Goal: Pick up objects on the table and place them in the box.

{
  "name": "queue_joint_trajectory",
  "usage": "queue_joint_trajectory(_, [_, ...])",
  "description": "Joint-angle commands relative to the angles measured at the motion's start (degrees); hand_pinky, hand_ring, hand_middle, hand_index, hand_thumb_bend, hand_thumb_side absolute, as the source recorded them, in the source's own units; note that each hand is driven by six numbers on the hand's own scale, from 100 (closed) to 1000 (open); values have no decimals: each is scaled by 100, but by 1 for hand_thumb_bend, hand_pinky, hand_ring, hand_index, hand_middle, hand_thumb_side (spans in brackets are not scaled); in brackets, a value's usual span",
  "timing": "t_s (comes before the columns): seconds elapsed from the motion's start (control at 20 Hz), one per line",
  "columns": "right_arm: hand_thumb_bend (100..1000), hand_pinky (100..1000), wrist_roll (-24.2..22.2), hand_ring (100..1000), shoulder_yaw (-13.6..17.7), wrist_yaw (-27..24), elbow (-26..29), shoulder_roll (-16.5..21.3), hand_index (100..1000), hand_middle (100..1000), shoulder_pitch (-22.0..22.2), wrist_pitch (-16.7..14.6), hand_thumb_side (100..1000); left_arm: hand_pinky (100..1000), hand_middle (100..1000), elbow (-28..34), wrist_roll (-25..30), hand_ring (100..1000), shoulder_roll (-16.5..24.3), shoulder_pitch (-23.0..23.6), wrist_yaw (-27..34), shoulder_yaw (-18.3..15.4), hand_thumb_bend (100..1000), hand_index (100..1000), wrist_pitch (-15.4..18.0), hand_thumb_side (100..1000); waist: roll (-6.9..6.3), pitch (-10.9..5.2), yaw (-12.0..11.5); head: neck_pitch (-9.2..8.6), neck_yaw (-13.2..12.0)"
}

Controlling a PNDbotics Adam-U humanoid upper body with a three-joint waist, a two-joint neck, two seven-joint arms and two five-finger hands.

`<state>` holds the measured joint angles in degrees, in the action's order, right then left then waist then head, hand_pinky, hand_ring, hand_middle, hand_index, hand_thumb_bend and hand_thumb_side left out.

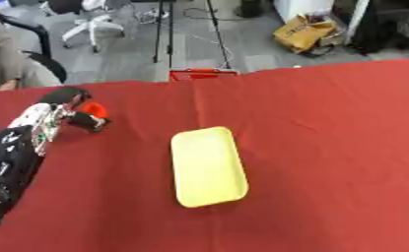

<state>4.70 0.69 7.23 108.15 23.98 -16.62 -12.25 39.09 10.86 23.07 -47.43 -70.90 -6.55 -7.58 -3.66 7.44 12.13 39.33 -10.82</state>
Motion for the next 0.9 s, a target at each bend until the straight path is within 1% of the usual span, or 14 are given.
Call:
queue_joint_trajectory(0.05, [436, 748, -18, 705, 33, -15, 36, 85, 944, 843, -68, -20, 889, 730, 773, -18, -83, 743, 107, -59, -1, -38, 617, 885, -111, 540, 9, -160, 4, 17, 15])
queue_joint_trajectory(0.2, [436, 749, -17, 705, 34, -18, 35, 84, 944, 844, -70, -22, 889, 712, 754, -68, -220, 718, 72, -23, 27, -41, 588, 874, -156, 526, 10, -153, 5, 10, 35])
queue_joint_trajectory(0.4, [435, 749, -25, 704, 30, -22, 37, 81, 945, 844, -74, -27, 890, 701, 751, -99, -518, 703, 23, 1, 83, -38, 589, 868, -182, 526, 8, -139, 9, -11, 32])
queue_joint_trajectory(0.65, [435, 749, -28, 704, 33, -22, 39, 86, 945, 844, -82, -30, 889, 696, 733, -82, -1027, 686, 1, -36, 128, -27, 595, 855, -199, 532, 6, -117, 20, -30, 26])
queue_joint_trajectory(0.85, [435, 749, -41, 703, 23, -22, 36, 80, 945, 844, -93, -34, 890, 688, 718, -105, -1276, 672, -18, -70, 125, -1, 600, 842, -193, 530, -4, -107, 24, -46, 21])
queue_joint_trajectory(0.9, [435, 749, -43, 703, 23, -22, 36, 80, 945, 844, -95, -35, 890, 661, 688, -117, -1304, 638, -25, -73, 122, 5, 570, 828, -190, 501, -4, -104, 26, -53, 21])
